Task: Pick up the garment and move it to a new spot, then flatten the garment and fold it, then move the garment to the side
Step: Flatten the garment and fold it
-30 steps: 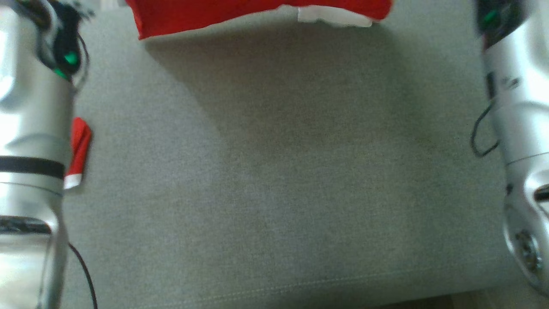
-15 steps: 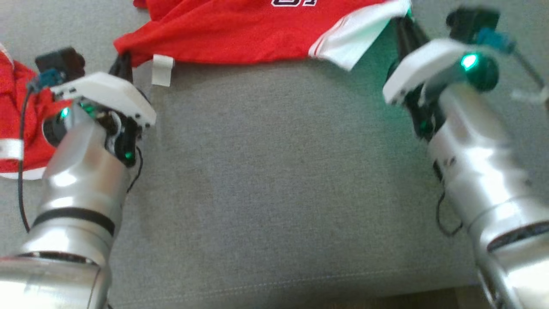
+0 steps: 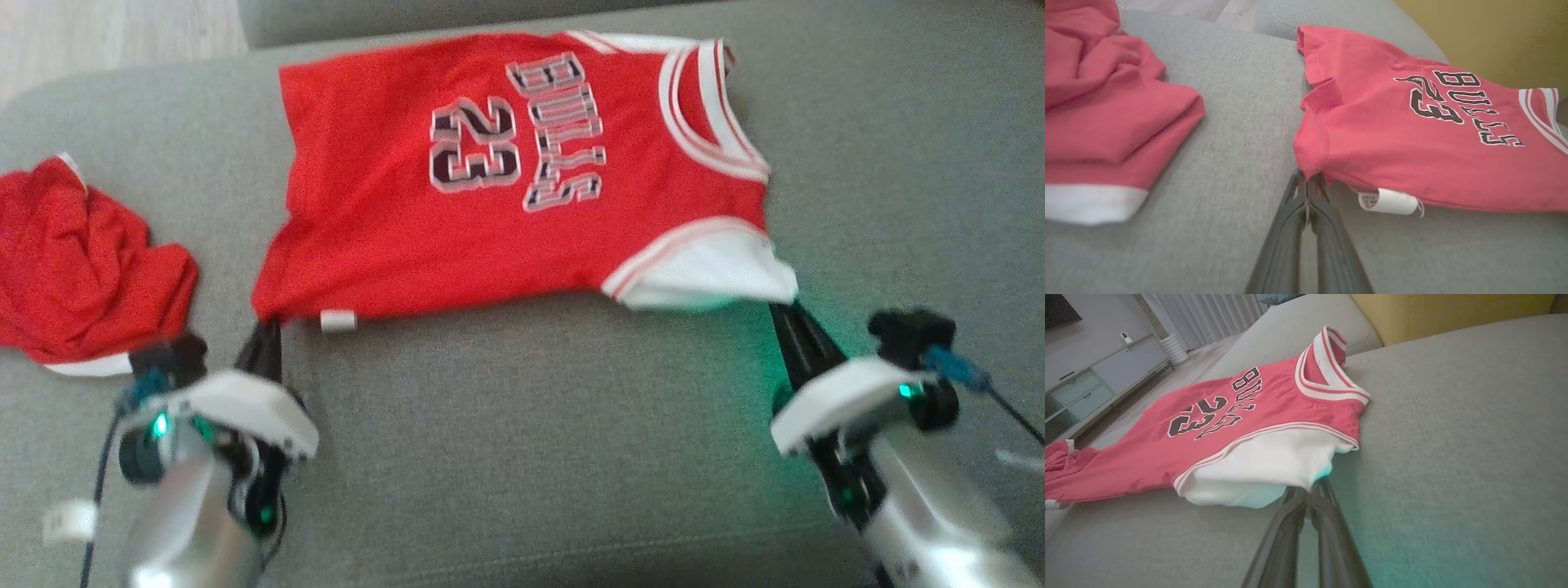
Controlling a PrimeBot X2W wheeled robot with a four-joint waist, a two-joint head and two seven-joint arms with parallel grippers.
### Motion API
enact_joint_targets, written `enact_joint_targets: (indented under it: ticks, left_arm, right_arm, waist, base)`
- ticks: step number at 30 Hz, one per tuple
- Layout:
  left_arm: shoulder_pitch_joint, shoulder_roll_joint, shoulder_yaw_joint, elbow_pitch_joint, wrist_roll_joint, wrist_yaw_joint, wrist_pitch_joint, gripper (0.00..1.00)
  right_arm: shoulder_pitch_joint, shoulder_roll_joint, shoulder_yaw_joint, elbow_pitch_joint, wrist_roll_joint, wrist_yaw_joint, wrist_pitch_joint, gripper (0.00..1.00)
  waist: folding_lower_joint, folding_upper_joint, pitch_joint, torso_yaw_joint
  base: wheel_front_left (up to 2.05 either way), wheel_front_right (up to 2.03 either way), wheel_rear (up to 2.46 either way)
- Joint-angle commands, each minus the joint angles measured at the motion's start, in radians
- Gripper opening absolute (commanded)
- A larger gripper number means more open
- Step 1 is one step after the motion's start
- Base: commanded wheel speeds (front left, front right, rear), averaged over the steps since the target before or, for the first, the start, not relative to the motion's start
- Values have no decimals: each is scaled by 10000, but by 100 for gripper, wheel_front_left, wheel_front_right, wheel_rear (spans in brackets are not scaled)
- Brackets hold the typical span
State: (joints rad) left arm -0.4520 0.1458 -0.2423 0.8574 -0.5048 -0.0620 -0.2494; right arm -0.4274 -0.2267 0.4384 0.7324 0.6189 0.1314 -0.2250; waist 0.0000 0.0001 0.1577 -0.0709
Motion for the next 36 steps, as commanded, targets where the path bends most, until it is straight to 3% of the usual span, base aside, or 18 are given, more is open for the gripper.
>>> enact_joint_targets:
  ticks: [1,5,9,13,14,17,19,25,32,36]
  left_arm:
    - [-75,379,403,-553,84,95,-122,0]
    - [1521,507,328,-2278,154,468,45,0]
    - [3144,782,373,-4458,87,1105,930,0]
    - [4716,1148,421,-6834,76,1852,2096,0]
    - [5368,1339,445,-7907,106,2205,2651,0]
    - [6304,1695,442,-9472,136,2679,3659,0]
    - [6517,1839,396,-9944,130,2772,4068,0]
    - [6037,2260,9,-10139,-37,2496,5466,0]
    - [4430,2977,-298,-9391,-604,1502,7255,0]
    - [3516,3158,-322,-8962,-1102,1103,8172,0]
  right_arm:
    - [208,-135,8,-543,61,-7,89,0]
    - [1929,-400,-779,-2264,-181,-7,1117,0]
    - [3767,-264,-1919,-4326,-674,-7,2671,0]
    - [5513,312,-3064,-6683,-1349,-7,4519,0]
    - [6209,643,-3487,-7778,-1679,-7,5413,0]
    - [7132,1155,-4017,-9431,-2153,-7,6879,0]
    - [7321,1309,-4185,-9943,-2243,-7,7358,0]
    - [7026,1496,-4538,-10254,-2275,-7,8529,0]
    - [5351,1306,-4730,-9770,-1801,-7,10328,0]
    - [4187,1105,-4885,-9379,-1743,-7,10535,0]
  waist:
    - [0,-1,-318,-6]
    - [0,-1,-757,29]
    - [0,-1,-1080,36]
    - [0,-1,-1290,6]
    - [0,-1,-1345,3]
    - [0,-1,-1390,7]
    - [0,-1,-1364,30]
    - [0,-1,-1103,140]
    - [0,-1,-467,106]
    - [0,-1,1,176]
  base:
    - [0,0,0]
    - [0,0,0]
    - [0,0,0]
    - [0,0,0]
    - [0,0,0]
    - [0,0,0]
    - [0,0,0]
    - [0,0,0]
    - [0,0,0]
    - [0,0,0]
